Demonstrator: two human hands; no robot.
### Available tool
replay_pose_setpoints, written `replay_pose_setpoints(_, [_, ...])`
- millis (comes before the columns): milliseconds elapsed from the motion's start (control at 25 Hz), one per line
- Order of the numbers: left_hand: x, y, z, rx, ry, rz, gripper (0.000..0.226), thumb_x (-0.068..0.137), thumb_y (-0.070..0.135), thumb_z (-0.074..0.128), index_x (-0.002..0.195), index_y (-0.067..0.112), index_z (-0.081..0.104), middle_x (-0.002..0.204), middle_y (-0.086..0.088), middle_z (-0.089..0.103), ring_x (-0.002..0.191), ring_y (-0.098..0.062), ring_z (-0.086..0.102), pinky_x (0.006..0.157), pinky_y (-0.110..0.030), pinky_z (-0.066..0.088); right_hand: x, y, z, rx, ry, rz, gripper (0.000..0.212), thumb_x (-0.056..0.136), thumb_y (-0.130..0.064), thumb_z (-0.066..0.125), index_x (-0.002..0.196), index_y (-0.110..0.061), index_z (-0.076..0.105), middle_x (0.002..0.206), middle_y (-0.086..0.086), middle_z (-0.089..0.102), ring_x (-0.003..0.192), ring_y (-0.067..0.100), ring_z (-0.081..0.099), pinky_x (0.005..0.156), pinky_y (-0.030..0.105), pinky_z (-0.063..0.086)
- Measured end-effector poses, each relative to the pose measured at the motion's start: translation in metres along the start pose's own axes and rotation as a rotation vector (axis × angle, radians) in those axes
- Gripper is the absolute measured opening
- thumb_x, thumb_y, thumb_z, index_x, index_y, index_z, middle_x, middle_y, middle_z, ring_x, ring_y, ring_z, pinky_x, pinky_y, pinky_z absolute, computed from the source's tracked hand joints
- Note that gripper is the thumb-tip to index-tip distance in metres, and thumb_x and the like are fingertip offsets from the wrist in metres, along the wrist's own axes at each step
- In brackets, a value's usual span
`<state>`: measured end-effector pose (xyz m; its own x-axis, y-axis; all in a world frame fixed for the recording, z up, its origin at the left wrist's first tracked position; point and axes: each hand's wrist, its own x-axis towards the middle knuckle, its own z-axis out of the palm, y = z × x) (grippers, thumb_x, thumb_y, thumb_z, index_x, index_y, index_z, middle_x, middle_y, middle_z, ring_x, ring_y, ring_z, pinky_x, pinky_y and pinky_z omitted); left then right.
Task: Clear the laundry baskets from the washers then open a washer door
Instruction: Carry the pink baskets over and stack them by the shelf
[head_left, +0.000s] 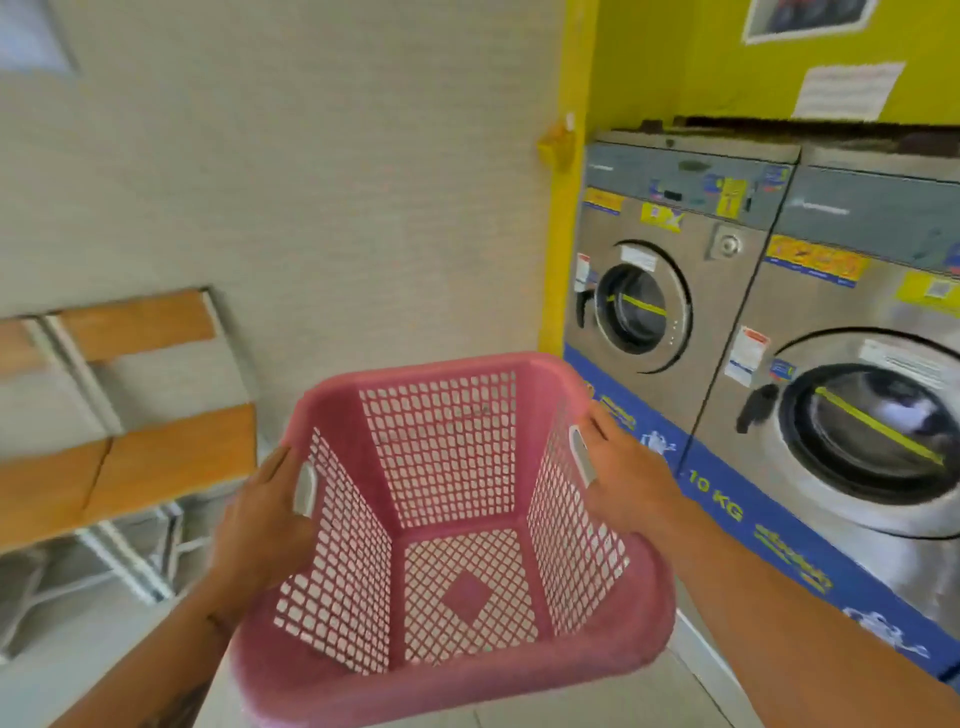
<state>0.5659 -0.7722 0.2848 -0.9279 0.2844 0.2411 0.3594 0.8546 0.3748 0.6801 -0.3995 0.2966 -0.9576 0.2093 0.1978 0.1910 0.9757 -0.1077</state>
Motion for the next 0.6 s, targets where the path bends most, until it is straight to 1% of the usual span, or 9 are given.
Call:
replay_pose_setpoints(80, [-0.021, -0.057, -0.041, 0.051, 0.074, -0.108, 0.093, 0.065, 0.020, 0.061, 0.151, 0.031, 0.028, 0.158, 0.005, 0.032, 0.120, -0.034, 0.057, 0.084, -0.045, 0.053, 0.028, -0.070, 0.001, 0.013, 0.018, -0.133, 0.069, 0.074, -0.010, 0.055, 0.139, -0.013, 0.033, 0.156, -0.001, 0.020, 0.126, 0.027, 0.046, 0.068, 0.032, 0.038])
replay_pose_setpoints(160, [-0.046, -0.120, -0.079, 0.105, 0.125, -0.220, 0.090, 0.067, 0.016, 0.060, 0.150, 0.029, 0.028, 0.159, 0.005, 0.030, 0.118, -0.035, 0.058, 0.081, -0.045, 0.053, 0.050, -0.149, 0.003, 0.027, 0.018, -0.252, 0.066, 0.072, -0.013, 0.057, 0.134, -0.014, 0.036, 0.151, -0.001, 0.026, 0.121, 0.028, 0.051, 0.067, 0.032, 0.037])
replay_pose_setpoints(240, [-0.072, -0.184, -0.113, 0.130, 0.169, -0.296, 0.087, 0.068, 0.013, 0.058, 0.148, 0.030, 0.029, 0.159, 0.006, 0.030, 0.110, -0.035, 0.062, 0.078, -0.044, 0.053, 0.065, -0.229, 0.006, 0.039, 0.021, -0.340, 0.065, 0.072, -0.015, 0.060, 0.132, -0.015, 0.036, 0.151, -0.001, 0.027, 0.115, 0.028, 0.055, 0.066, 0.032, 0.039])
replay_pose_setpoints(280, [-0.084, -0.215, -0.129, 0.131, 0.192, -0.323, 0.084, 0.069, 0.014, 0.058, 0.146, 0.032, 0.029, 0.158, 0.007, 0.031, 0.105, -0.034, 0.064, 0.076, -0.044, 0.055, 0.069, -0.267, 0.008, 0.040, 0.026, -0.385, 0.065, 0.073, -0.016, 0.061, 0.132, -0.016, 0.036, 0.152, -0.002, 0.026, 0.113, 0.028, 0.057, 0.065, 0.030, 0.037])
replay_pose_setpoints(360, [-0.112, -0.280, -0.166, 0.118, 0.268, -0.349, 0.086, 0.077, 0.017, 0.059, 0.149, 0.040, 0.019, 0.155, 0.013, 0.033, 0.098, -0.028, 0.065, 0.070, -0.044, 0.057, 0.078, -0.351, 0.016, 0.060, 0.013, -0.462, 0.065, 0.073, -0.016, 0.059, 0.134, -0.017, 0.034, 0.153, -0.007, 0.022, 0.109, 0.026, 0.058, 0.064, 0.030, 0.037])
replay_pose_setpoints(400, [-0.124, -0.307, -0.183, 0.121, 0.317, -0.341, 0.090, 0.079, 0.019, 0.061, 0.151, 0.044, 0.012, 0.155, 0.015, 0.033, 0.098, -0.025, 0.065, 0.067, -0.041, 0.057, 0.082, -0.388, 0.020, 0.075, 0.000, -0.489, 0.064, 0.074, -0.015, 0.058, 0.133, -0.018, 0.034, 0.154, -0.008, 0.019, 0.108, 0.025, 0.058, 0.064, 0.031, 0.039])
replay_pose_setpoints(480, [-0.145, -0.355, -0.215, 0.148, 0.381, -0.343, 0.094, 0.081, 0.023, 0.065, 0.151, 0.046, 0.007, 0.153, 0.016, 0.036, 0.101, -0.021, 0.065, 0.062, -0.032, 0.051, 0.089, -0.459, 0.026, 0.103, -0.022, -0.548, 0.058, 0.074, -0.012, 0.056, 0.127, -0.019, 0.036, 0.154, -0.010, 0.018, 0.101, 0.022, 0.057, 0.060, 0.029, 0.038])
replay_pose_setpoints(560, [-0.162, -0.402, -0.248, 0.177, 0.401, -0.402, 0.096, 0.080, 0.021, 0.065, 0.151, 0.047, 0.007, 0.150, 0.016, 0.040, 0.102, -0.020, 0.065, 0.061, -0.027, 0.047, 0.099, -0.528, 0.033, 0.117, -0.019, -0.615, 0.051, 0.073, -0.012, 0.056, 0.120, -0.020, 0.037, 0.146, -0.011, 0.026, 0.085, 0.018, 0.049, 0.050, 0.025, 0.028])
replay_pose_setpoints(600, [-0.167, -0.421, -0.263, 0.190, 0.408, -0.437, 0.096, 0.078, 0.017, 0.065, 0.151, 0.046, 0.009, 0.149, 0.017, 0.041, 0.101, -0.020, 0.065, 0.059, -0.024, 0.045, 0.104, -0.557, 0.035, 0.120, -0.015, -0.644, 0.049, 0.073, -0.013, 0.057, 0.117, -0.020, 0.037, 0.142, -0.011, 0.029, 0.081, 0.016, 0.045, 0.047, 0.025, 0.024])
